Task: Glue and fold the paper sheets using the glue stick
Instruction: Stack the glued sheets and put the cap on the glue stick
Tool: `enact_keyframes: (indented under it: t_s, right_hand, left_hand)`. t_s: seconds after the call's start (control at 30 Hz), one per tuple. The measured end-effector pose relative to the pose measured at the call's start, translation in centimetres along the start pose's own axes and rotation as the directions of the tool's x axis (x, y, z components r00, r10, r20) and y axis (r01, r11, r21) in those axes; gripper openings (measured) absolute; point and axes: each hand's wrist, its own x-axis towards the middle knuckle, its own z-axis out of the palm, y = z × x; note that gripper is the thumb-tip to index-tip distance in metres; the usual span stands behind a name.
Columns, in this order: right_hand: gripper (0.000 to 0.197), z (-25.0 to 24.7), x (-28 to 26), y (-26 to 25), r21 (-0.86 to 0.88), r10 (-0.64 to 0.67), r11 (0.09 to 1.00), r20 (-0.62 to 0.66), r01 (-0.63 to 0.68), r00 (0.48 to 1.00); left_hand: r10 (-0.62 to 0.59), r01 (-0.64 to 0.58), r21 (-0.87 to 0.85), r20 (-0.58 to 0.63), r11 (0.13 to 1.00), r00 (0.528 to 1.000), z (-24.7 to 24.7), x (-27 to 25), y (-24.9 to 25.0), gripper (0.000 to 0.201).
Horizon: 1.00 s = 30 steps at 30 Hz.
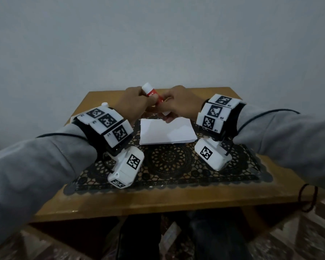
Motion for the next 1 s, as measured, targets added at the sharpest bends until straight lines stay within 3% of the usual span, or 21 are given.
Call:
enact_keyframes:
  t_s: [0.1, 0.23, 0.43, 0.53, 0.7, 0.8, 0.9, 1.0]
  right_hand:
    - [0.026, 0.2, -1.3, 0.1, 0.084, 0.113, 0.988, 0.163, -0.128, 0.98]
    - [0.026, 0.2, -2.2, 0.5, 0.04, 0.133, 0.988, 0.256, -0.148, 0.957]
    - [0.016, 0.5, -2.0, 0.8, -0.057, 0.067, 0.997, 0.146, -0.059, 0.987]
    - [0.023, 0.5, -2.0, 1.0, -0.05, 0.04, 0.998, 0.089, -0.035, 0.995]
    - [0.018, -0.1, -2.1, 0.9, 0.043, 0.05, 0.997, 0.19, -0.059, 0.981]
    - [0.01, 0.3, -2.2, 0.7, 0.02, 0.041, 0.999, 0.152, -0.044, 0.988]
    - [0.016, 0.6, -2.4, 0.6, -0.052, -0.006, 0.999, 0.101, 0.011, 0.995]
    - [0.016, 0.2, -2.5, 0.6, -0.022, 0.019, 1.0, 0.144, -0.016, 0.989]
  left_hand:
    - [0.013, -0.013, -0.007, 0.005, 1.0, 1.0, -0.1, -1.2, -0.7, 0.01]
    - [0.023, -0.023, -0.006, -0.005, 1.0, 1.0, 0.0, -2.2, -1.2, 0.014]
    - [0.021, -0.023, -0.06, -0.027, 0.998, 0.999, 0.0, -2.3, -1.4, 0.013]
    - [0.025, -0.029, -0.088, -0.041, 0.996, 0.999, 0.1, -2.1, -1.4, 0.011]
    - [0.047, -0.051, -0.077, -0.046, 0.996, 0.998, -0.1, -2.1, -1.5, 0.011]
    - [0.051, -0.054, -0.097, -0.037, 0.994, 0.998, 0.0, -2.1, -1.4, 0.011]
    - [0.053, -0.058, -0.117, -0.039, 0.991, 0.998, 0.1, -2.1, -1.2, 0.011]
    - [0.052, -0.056, -0.107, -0.036, 0.993, 0.998, -0.2, -2.0, -1.2, 0.014]
